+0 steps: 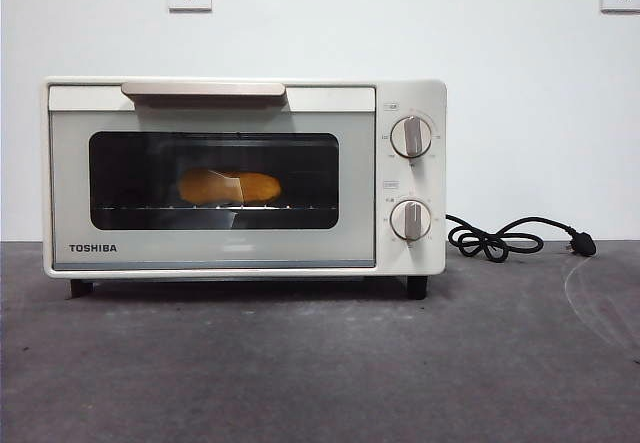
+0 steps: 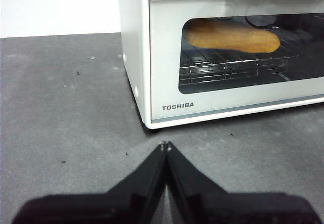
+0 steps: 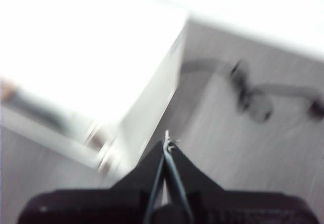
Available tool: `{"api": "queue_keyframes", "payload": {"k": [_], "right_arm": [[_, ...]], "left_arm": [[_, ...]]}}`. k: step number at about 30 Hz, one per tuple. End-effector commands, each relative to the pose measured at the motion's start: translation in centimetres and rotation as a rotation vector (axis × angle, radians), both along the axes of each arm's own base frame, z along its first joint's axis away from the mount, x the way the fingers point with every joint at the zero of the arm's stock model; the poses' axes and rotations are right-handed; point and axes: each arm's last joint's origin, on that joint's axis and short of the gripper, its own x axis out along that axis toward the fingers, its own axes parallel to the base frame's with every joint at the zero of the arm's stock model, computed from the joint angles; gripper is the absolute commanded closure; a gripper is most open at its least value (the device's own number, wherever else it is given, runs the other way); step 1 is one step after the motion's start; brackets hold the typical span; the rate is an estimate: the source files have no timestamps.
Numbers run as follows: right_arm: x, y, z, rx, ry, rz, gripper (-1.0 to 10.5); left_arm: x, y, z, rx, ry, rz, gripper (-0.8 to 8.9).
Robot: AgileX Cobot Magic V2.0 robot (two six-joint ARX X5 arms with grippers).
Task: Take the corn from the table,put the corn in the oven
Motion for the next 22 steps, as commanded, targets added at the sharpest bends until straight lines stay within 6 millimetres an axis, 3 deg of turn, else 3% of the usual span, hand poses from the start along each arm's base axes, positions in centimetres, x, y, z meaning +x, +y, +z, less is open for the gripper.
{"api": "queue_keyframes", "payload": {"k": [1, 8, 15, 18, 22], "right_arm": [[-0.3, -1.3, -2.2, 0.06, -0.07, -0.038, 9.6], [-3.8, -3.9, -10.0, 0.075, -0.151, -0.144, 9.6], [-7.5, -4.9, -17.9, 0.076, -0.175, -0.198, 9.6], [-8.7, -5.1, -20.2, 0.092, -0.169, -0.216, 9.6], [-9.6, -5.1, -21.9, 0.103, -0.197, -0.232, 9.6]], "left_arm": [[0.0, 0.0, -0.1, 0.015, -0.007, -0.005, 8.17], [0.0, 0.0, -0.1, 0.015, -0.007, -0.005, 8.17], [0.0, 0.0, -0.1, 0.015, -0.007, -0.005, 8.17], [0.0, 0.0, -0.1, 0.015, -0.007, -0.005, 8.17], [0.0, 0.0, -0.1, 0.015, -0.007, -0.005, 8.17]]}}
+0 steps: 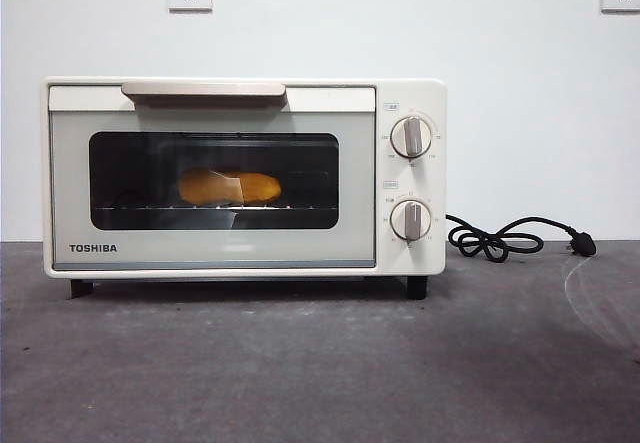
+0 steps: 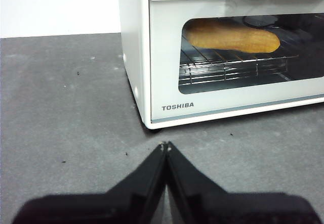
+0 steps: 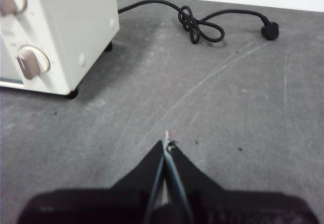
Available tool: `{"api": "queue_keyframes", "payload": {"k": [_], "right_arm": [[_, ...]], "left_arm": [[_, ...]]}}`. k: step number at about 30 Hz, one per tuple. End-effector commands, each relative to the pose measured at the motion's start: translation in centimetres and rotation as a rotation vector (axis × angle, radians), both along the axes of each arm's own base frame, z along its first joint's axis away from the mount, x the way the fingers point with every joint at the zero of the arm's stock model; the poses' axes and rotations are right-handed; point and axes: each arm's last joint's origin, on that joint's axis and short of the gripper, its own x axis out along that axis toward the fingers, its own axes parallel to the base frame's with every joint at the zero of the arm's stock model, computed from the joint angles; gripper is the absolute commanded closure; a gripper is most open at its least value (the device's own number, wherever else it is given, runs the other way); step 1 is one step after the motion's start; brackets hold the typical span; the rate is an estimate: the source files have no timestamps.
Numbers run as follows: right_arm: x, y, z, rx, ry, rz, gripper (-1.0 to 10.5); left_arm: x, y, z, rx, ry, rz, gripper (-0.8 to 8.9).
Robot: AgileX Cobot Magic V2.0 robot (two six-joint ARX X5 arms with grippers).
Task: Take the corn from the table,put the corn in the oven
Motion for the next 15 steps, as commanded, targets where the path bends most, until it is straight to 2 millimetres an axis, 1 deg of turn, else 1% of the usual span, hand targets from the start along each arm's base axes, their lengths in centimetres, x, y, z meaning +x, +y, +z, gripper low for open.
{"api": "queue_keyframes", "payload": {"k": [1, 5, 9, 12, 15], "right_arm": [[-0.5, -0.1, -0.8, 0.022, -0.036, -0.016, 9.6], [-1.0, -0.1, -1.6, 0.02, -0.053, -0.021, 9.6], [-1.5, -0.3, -2.2, 0.002, -0.03, -0.082, 9.6], [-1.9, -0.4, -2.4, -0.007, -0.007, -0.107, 9.6], [-2.0, -0.4, -2.3, -0.007, -0.038, -0.113, 9.6]], "left_arm": [[0.0, 0.0, -0.1, 0.014, -0.007, -0.005, 8.17], [0.0, 0.0, -0.1, 0.014, -0.007, -0.005, 8.17], [0.0, 0.0, -0.1, 0.014, -0.007, -0.005, 8.17], [0.0, 0.0, -0.1, 0.014, -0.007, -0.005, 8.17], [0.0, 0.0, -0.1, 0.014, -0.007, -0.005, 8.17]]}}
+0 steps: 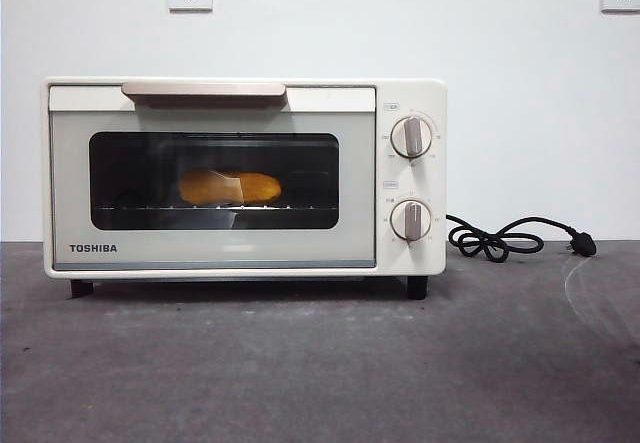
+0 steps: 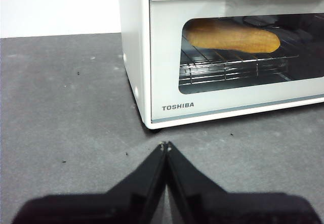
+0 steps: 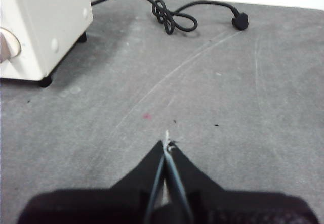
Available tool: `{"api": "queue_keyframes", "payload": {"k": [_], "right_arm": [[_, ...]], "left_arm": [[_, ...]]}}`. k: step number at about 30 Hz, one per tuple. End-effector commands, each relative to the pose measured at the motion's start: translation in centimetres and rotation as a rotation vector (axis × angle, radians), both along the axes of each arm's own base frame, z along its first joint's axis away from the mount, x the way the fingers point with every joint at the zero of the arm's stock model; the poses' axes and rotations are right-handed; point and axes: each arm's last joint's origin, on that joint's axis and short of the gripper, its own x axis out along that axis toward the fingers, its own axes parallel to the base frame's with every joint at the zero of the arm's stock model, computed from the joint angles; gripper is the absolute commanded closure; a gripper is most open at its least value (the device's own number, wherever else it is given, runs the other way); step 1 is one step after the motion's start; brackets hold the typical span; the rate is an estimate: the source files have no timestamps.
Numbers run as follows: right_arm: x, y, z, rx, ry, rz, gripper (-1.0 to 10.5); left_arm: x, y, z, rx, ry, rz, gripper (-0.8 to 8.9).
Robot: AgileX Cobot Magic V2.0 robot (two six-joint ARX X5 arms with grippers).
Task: Take the corn from the table,put the corn in the oven
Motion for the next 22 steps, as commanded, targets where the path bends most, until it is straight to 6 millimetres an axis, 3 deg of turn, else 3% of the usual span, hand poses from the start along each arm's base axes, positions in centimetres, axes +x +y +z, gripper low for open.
{"api": "queue_keyframes", "payload": {"k": [1, 22], "right_arm": [[-0.02, -0.04, -0.18, 0.009, -0.019, -0.011, 9.6], [-0.02, -0.06, -0.19, 0.003, -0.016, -0.019, 9.6]], "left_arm": [[0.05, -0.02, -0.14, 0.014, -0.007, -0.005, 8.17], [0.05, -0.03, -0.14, 0.014, -0.007, -0.005, 8.17]]}}
